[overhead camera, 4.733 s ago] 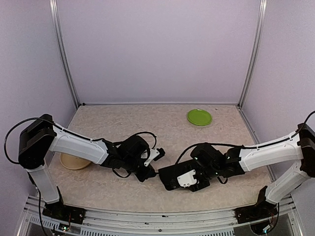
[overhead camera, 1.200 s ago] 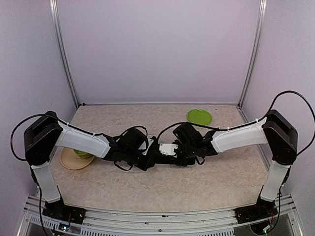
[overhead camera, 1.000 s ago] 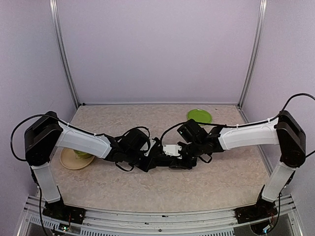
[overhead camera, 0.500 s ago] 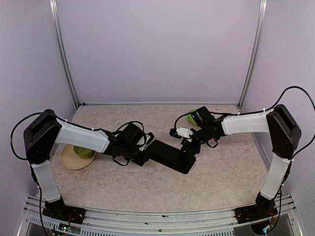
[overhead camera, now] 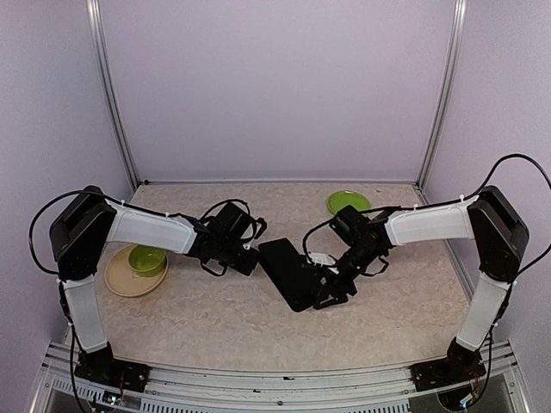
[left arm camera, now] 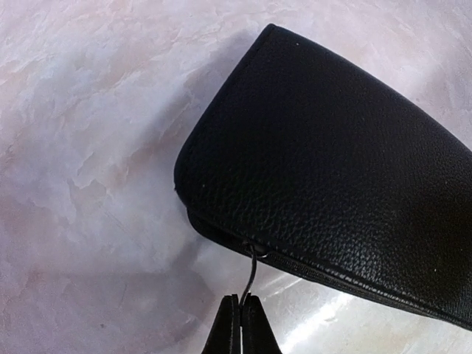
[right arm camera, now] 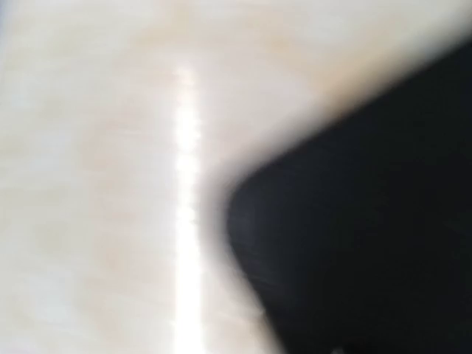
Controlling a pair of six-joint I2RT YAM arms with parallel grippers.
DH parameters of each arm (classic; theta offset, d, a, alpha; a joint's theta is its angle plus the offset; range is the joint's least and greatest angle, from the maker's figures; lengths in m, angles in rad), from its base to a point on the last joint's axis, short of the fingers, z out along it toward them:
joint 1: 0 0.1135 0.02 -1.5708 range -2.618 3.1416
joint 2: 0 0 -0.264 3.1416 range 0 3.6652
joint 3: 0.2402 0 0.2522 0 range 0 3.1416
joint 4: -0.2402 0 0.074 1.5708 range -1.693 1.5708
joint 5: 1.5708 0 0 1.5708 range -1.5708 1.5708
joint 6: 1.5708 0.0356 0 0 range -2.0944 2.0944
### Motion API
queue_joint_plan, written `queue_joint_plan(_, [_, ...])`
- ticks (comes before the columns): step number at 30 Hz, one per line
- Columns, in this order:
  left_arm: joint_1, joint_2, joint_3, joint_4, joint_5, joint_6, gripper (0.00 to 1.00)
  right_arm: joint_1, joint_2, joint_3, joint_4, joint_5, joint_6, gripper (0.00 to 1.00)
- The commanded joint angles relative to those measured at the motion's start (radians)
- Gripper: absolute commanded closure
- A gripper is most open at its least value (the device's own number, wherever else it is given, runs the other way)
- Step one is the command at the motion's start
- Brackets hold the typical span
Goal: Sort the hair-cutting tools
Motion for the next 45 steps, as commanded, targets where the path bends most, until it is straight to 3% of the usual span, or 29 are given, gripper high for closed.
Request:
queue_joint_plan(1, [0.005,0.048,0.053,0.033,-0.013,0.043,1.00,0.061,-0.020,0.012,-0.142,-0.127,-0.075,0.45])
queue_joint_plan(10, [0.005,0.089,0.105,0.075,0.018,0.072,1.00,0.078,-0.139,0.008,-0.040,0.124,-0.066,0.49])
queue_joint_plan(18, [0.008,0.130,0.152,0.054,0.035,0.079,1.00,0.172,-0.167,-0.087,0.194,0.348,-0.141,0.46])
queue_joint_plan(25, [0.008,0.123,0.139,0.049,0.033,0.087,1.00,0.207,-0.117,-0.137,0.307,0.384,-0.228,0.41])
queue_joint_plan(36, [0.005,0.114,0.118,0.063,0.063,0.091,1.00,0.244,-0.019,-0.190,0.578,0.538,-0.189,0.36])
queue_joint_plan(45, [-0.066,0.037,0.035,0.014,0.024,0.064,1.00,0.243,0.083,-0.149,0.534,0.557,-0.118,0.50])
